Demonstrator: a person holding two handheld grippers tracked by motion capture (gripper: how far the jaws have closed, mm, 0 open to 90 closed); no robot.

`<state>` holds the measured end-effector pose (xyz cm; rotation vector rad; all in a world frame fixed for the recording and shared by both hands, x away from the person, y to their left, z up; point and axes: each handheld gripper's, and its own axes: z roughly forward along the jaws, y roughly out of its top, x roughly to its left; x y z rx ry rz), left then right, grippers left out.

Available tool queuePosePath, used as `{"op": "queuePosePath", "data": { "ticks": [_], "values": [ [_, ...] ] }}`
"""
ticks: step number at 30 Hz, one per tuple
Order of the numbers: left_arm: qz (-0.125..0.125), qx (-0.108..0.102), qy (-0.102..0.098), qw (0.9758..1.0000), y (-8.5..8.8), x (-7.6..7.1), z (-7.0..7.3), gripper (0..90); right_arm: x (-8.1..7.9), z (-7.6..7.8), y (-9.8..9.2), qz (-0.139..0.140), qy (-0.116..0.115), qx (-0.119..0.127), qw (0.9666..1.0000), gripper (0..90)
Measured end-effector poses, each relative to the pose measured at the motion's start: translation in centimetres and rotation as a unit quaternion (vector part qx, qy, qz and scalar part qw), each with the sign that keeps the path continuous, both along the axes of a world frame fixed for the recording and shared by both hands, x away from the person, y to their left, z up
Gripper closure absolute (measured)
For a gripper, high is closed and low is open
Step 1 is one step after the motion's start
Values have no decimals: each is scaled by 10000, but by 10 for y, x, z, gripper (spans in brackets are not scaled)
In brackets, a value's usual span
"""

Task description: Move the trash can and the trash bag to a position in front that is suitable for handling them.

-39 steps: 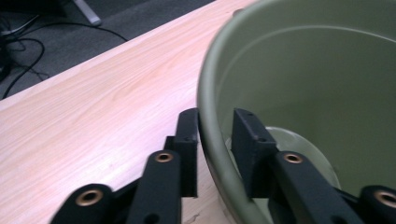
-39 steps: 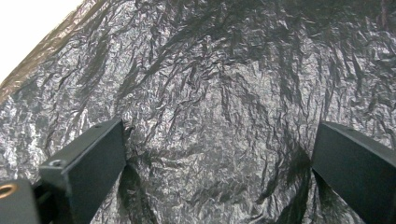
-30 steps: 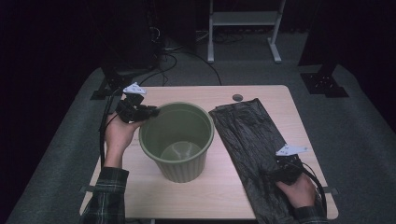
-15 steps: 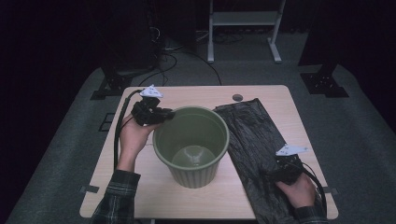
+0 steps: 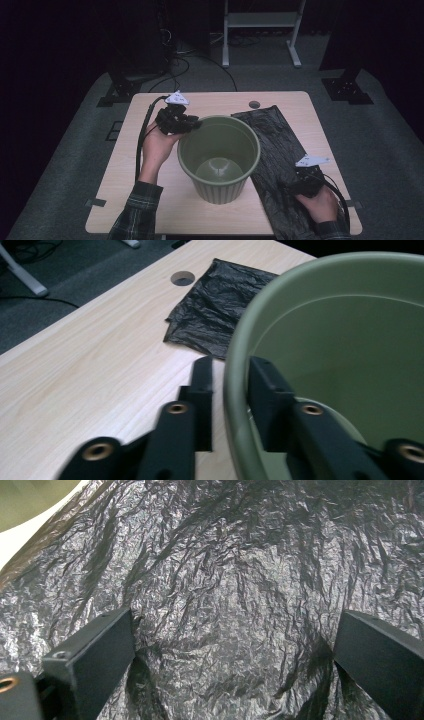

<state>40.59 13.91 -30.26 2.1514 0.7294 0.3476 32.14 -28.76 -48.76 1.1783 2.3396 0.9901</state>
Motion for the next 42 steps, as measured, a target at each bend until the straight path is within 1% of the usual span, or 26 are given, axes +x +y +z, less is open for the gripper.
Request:
{"op": "queuePosePath", "data": {
  "ticks": [1, 3, 4, 5, 6, 7, 8, 10, 11, 12, 14, 15, 18, 19, 20, 23, 25, 27, 28, 29, 30, 33, 35, 37, 41, 42],
  "values": [
    [-1, -44, 12, 10000, 2, 0, 1, 669, 0, 0, 0, 0, 0, 0, 10000, 23],
    [68, -90, -49, 9999, 5, -1, 4, 601, 0, 0, 0, 0, 0, 0, 10000, 23],
    [57, -178, -54, 9998, 8, -2, 6, 567, 0, 0, 0, 0, -1, 0, 10000, 23],
    [57, -178, -54, 9998, 8, -2, 6, 538, 0, 0, 0, 0, -1, 0, 10000, 23],
    [81, -275, -86, 9996, 13, -5, 9, 485, 0, 0, 0, 0, -1, 0, 10000, 23],
    [117, -268, -123, 9995, 15, -7, 11, 445, 0, 0, 0, -1, 0, 0, 10000, 23],
    [146, -292, -150, 9994, 17, -9, 12, 385, 0, 0, 0, 0, -1, 1, 10000, 23],
    [159, -330, -145, 9992, 20, -12, 14, 276, 0, 0, 0, 0, -1, 0, 10000, 23],
    [182, -348, -140, 9991, 22, -14, 15, 276, 0, 0, 0, 0, -1, 0, 10000, 23],
    [274, -391, -182, 9987, 27, -21, 18, 180, 0, 0, 0, -1, -1, 0, 10000, 23],
    [293, -514, -236, 9980, 32, -28, 21, 163, 0, 0, 0, 1, 0, 1, 10000, 23],
    [323, -524, -240, 9978, 34, -32, 22, 103, 0, 0, 0, -1, -1, 0, 10000, 23],
    [306, -488, -335, 9978, 41, -43, 24, 65, 0, 0, 0, -1, -1, -1, 10000, 23],
    [333, -473, -299, 9979, 43, -46, 24, 8, 0, 0, 0, -1, -2, -1, 10000, 23],
    [323, -427, -328, 9980, 45, -50, 23, 0, 0, 0, 0, -1, -1, -1, 10000, 23],
    [474, -429, -501, 9967, 53, -63, 19, 0, 0, 0, 0, -1, -1, 0, 10000, 23],
    [499, -454, -529, 9963, 60, -71, 18, 0, 0, 0, 0, -1, -1, 0, 10000, 23],
    [503, -426, -544, 9963, 65, -79, 16, 0, 0, 0, 0, -1, -2, -1, 10000, 23],
    [503, -426, -544, 9963, 65, -79, 16, 0, 0, 0, 0, -1, -2, -1, 10000, 23],
    [550, -416, -579, 9959, 69, -88, 13, 0, 0, 0, 0, -1, -2, -1, 10000, 23],
    [537, -413, -563, 9961, 71, -92, 10, 0, 0, 0, 0, -1, -2, -1, 10000, 23],
    [526, -335, -616, 9961, 75, -104, 0, 0, 0, 0, 0, -1, -1, 0, 10000, 23],
    [496, -319, -579, 9966, 77, -110, -8, 0, 0, 0, 0, -1, -1, 0, 10000, 23],
    [503, -298, -593, 9965, 79, -118, -18, 0, 0, 0, 0, -1, -1, 0, 10000, 23],
    [490, -242, -576, 9968, 81, -125, -37, 0, 0, 0, 0, -2, -1, -2, 10000, 23],
    [507, -210, -621, 9966, 81, -127, -42, 0, 0, 0, 0, -2, -2, -2, 10000, 23]
  ]
}}
